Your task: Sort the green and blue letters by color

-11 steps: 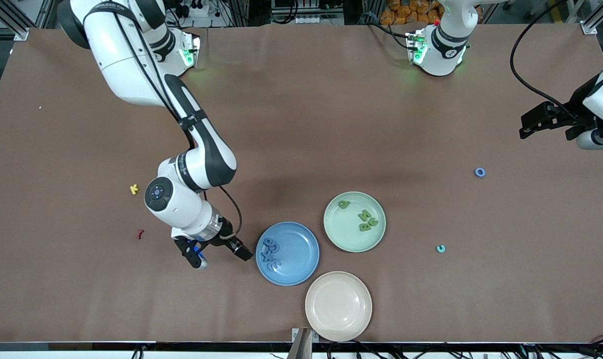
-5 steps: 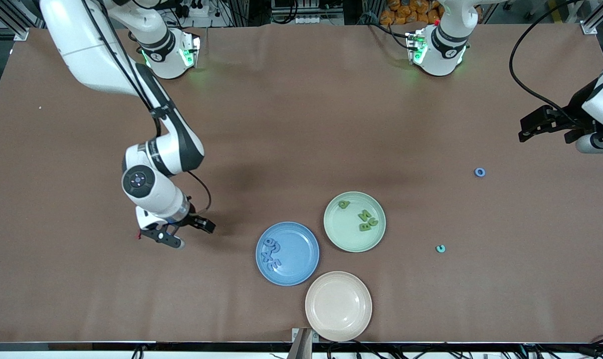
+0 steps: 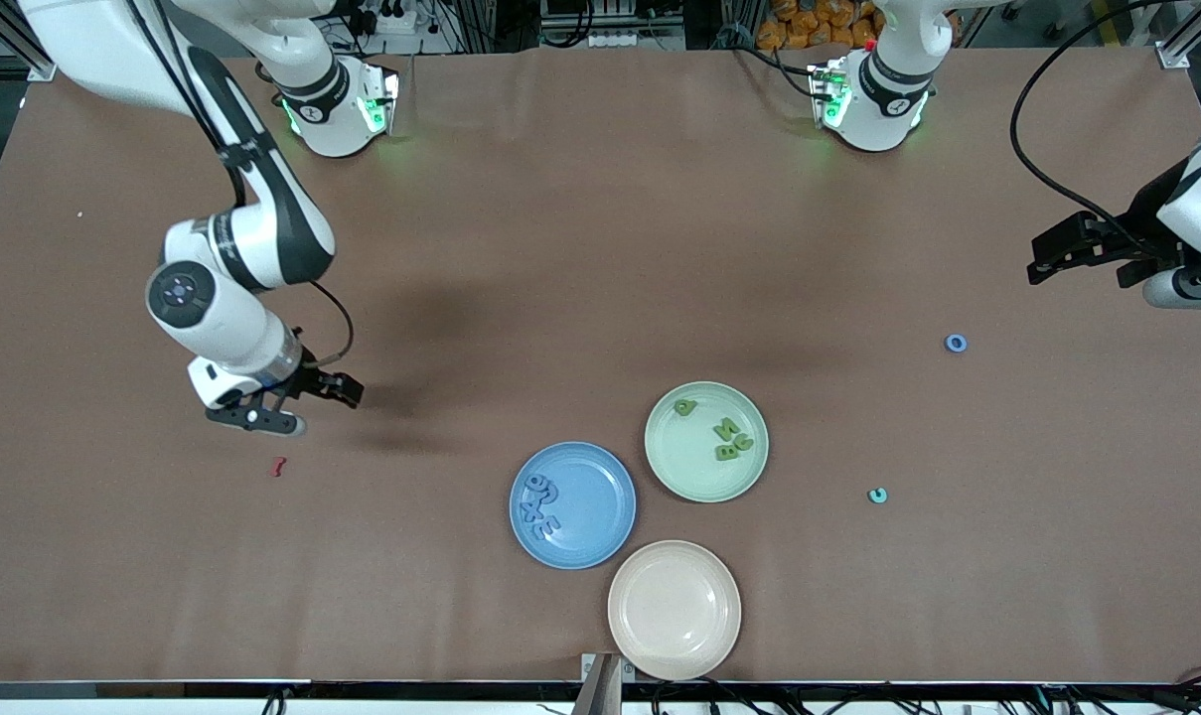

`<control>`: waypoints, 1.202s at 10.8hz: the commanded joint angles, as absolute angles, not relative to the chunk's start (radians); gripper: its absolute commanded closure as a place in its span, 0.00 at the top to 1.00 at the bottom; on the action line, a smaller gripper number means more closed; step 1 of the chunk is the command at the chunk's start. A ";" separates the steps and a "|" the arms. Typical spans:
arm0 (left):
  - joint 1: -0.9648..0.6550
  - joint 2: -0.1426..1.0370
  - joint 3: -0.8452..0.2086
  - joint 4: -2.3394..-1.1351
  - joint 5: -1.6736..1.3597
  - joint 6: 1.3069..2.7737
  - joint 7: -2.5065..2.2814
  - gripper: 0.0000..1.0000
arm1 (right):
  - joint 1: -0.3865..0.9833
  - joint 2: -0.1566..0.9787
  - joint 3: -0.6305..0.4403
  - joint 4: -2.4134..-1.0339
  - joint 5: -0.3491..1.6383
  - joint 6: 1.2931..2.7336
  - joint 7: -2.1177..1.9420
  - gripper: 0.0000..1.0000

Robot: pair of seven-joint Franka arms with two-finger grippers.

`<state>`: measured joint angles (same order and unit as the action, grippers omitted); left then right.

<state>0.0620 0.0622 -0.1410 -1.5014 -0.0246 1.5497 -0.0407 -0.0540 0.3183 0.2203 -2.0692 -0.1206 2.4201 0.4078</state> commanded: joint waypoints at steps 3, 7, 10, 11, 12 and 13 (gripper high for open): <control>0.071 0.060 -0.143 -1.502 -0.044 1.565 -0.044 1.00 | -0.118 0.049 0.252 -2.174 -0.137 2.188 0.268 1.00; 0.071 0.060 -0.143 -1.502 -0.044 1.566 -0.044 1.00 | -0.074 0.015 0.249 -2.010 -0.068 2.013 0.256 1.00; 0.071 0.060 -0.144 -1.502 -0.044 1.566 -0.044 1.00 | -0.068 0.012 0.203 -1.858 0.049 1.843 0.114 1.00; 0.071 0.060 -0.143 -1.502 -0.044 1.566 -0.044 1.00 | -0.061 0.002 0.183 -1.827 0.049 1.813 0.077 1.00; 0.071 0.060 -0.143 -1.502 -0.044 1.566 -0.044 1.00 | -0.054 -0.002 0.163 -1.798 0.049 1.780 0.060 1.00; 0.071 0.060 -0.143 -1.502 -0.044 1.566 -0.044 1.00 | -0.040 -0.006 0.144 -1.761 0.049 1.732 0.055 1.00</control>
<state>0.0639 0.0640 -0.1408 -1.5011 -0.0247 1.5600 -0.0407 -0.0695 0.0060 0.1890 -1.8296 0.0285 1.8180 0.0974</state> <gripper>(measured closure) 0.000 0.000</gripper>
